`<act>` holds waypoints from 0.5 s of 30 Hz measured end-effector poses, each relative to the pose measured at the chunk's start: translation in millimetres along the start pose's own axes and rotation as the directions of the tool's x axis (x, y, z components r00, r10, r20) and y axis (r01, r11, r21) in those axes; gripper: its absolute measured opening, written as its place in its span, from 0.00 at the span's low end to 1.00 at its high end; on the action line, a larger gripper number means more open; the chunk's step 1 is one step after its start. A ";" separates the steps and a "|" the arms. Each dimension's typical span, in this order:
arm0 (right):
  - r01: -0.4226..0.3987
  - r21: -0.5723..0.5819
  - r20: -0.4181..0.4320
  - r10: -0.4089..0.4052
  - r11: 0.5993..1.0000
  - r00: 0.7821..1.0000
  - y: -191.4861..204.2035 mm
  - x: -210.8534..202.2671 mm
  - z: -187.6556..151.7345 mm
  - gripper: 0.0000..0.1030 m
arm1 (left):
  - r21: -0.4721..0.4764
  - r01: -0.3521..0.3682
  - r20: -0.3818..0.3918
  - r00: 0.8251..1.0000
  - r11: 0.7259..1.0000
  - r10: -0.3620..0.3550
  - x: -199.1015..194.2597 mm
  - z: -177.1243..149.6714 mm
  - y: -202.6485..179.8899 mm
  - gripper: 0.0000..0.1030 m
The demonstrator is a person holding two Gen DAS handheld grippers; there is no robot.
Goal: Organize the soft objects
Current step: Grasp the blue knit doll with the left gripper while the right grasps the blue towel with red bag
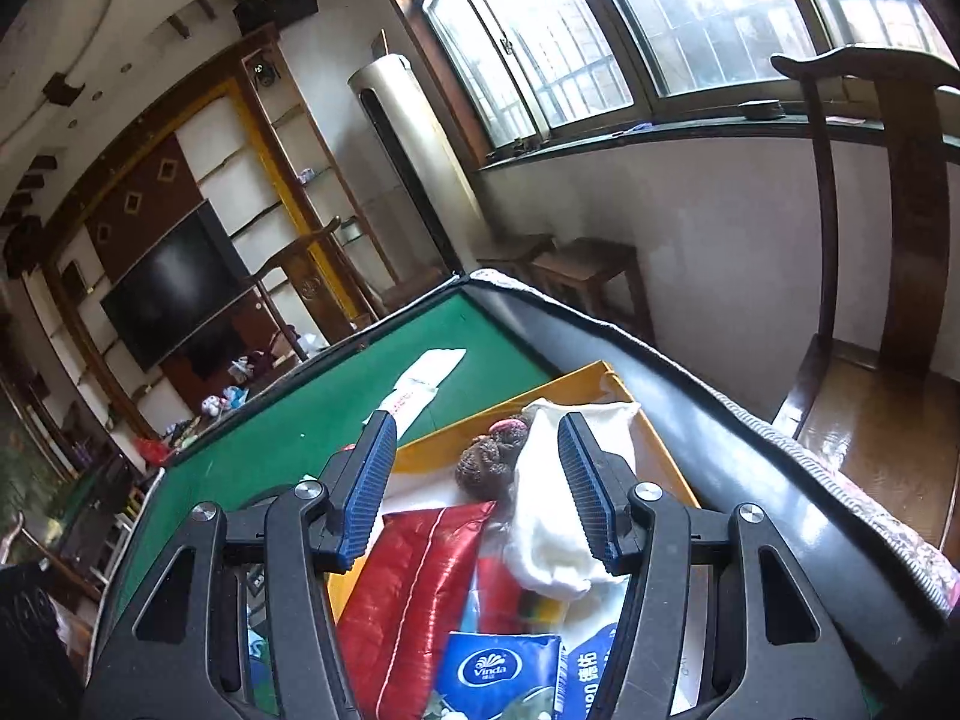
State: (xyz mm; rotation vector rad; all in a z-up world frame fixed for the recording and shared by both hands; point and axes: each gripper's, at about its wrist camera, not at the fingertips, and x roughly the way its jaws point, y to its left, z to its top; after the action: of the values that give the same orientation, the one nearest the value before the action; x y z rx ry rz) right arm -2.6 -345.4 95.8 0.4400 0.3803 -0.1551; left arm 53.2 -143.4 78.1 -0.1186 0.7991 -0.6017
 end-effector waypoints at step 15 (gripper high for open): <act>0.006 0.013 -0.023 -0.006 1.000 1.000 -3.4 4.2 -3.4 0.55 | -0.438 -0.223 -0.067 0.974 0.871 0.216 -9.8 -15.1 158.8 0.62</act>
State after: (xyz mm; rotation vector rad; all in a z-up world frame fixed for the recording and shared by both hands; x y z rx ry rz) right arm -0.6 -347.2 90.1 0.4538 0.4033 -0.1583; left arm 110.6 -4.8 22.9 -0.4365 0.9422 -0.1947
